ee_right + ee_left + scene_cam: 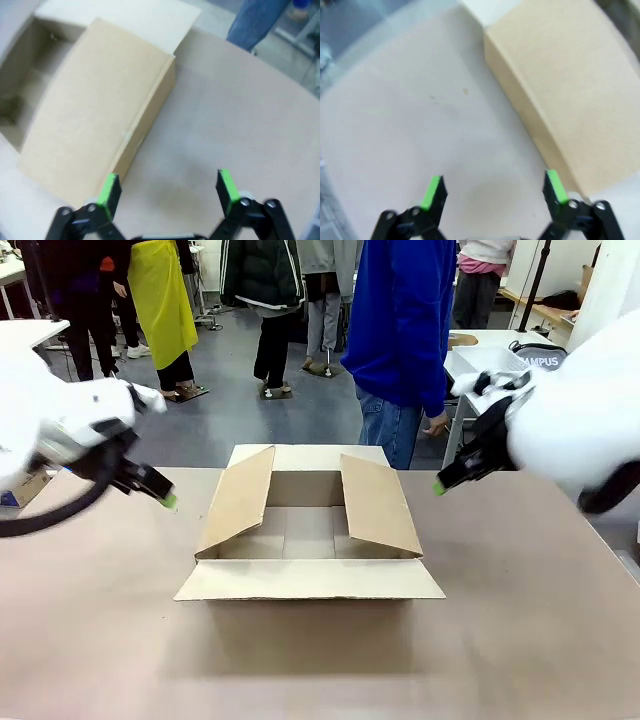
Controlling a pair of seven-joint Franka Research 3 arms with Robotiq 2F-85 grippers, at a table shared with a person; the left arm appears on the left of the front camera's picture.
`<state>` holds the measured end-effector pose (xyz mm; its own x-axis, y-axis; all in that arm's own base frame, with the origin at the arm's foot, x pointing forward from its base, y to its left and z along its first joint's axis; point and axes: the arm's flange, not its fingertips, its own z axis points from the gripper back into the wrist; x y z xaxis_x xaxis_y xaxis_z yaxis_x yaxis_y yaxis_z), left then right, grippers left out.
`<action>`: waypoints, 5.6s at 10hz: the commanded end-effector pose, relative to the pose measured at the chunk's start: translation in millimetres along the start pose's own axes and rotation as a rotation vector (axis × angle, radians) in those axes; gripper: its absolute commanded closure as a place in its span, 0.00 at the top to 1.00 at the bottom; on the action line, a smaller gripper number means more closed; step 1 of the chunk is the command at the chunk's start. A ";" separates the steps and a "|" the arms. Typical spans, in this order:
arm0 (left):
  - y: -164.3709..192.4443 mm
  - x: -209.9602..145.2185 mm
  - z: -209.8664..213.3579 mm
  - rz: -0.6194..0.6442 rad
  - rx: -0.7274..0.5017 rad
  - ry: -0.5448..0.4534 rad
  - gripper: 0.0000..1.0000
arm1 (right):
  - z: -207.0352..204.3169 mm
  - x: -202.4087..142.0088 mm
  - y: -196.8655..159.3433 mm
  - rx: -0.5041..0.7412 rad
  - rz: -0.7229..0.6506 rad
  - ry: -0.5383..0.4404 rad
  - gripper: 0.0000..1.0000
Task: Pack the gift set into the box.
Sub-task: Place both hands on the side flaps of the Package Box and spread them outward.
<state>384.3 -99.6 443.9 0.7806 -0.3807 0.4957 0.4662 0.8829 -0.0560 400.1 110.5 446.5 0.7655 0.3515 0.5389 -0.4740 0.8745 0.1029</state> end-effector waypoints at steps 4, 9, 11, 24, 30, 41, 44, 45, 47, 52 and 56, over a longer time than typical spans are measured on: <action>110.6 -73.5 104.8 0.257 -0.739 -0.195 1.00 | 127.3 -59.1 -151.5 0.560 -0.624 -0.099 1.00; 205.4 -184.9 63.7 0.996 -0.994 -0.587 1.00 | 110.6 -205.0 -245.7 0.660 -1.016 -0.375 1.00; 216.1 -205.3 90.3 0.694 -0.961 -0.460 1.00 | 144.7 -191.0 -245.8 0.666 -1.018 -0.273 1.00; -3.2 -24.0 80.0 0.054 -0.485 0.091 1.00 | 44.7 -40.3 82.6 0.436 -0.435 -0.119 1.00; -8.3 -22.0 90.1 0.058 -0.497 0.075 1.00 | 37.2 -12.6 109.2 0.468 -0.399 -0.031 1.00; -156.4 101.0 -1.7 0.011 -0.176 0.239 1.00 | 37.2 -12.6 109.2 0.468 -0.399 -0.031 1.00; -185.6 121.3 -31.3 0.151 0.076 0.318 1.00 | 37.2 -12.6 109.2 0.468 -0.399 -0.031 1.00; -194.0 132.1 -33.4 0.180 0.138 0.339 1.00 | 37.2 -12.6 109.2 0.468 -0.399 -0.031 1.00; -203.8 151.4 -40.6 0.190 0.210 0.441 1.00 | 37.2 -12.6 109.2 0.468 -0.399 -0.031 1.00; -198.2 170.1 -97.4 0.390 0.368 0.445 1.00 | 37.2 -12.6 109.2 0.468 -0.399 -0.031 1.00; -181.1 162.5 -117.1 0.459 0.507 0.445 1.00 | 37.2 -12.6 109.2 0.468 -0.399 -0.031 1.00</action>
<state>477.7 -353.9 428.9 0.9932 0.0511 0.1049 -0.0757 0.9663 0.2460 325.5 188.8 482.8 0.9105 0.0289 0.4125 -0.3177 0.6874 0.6531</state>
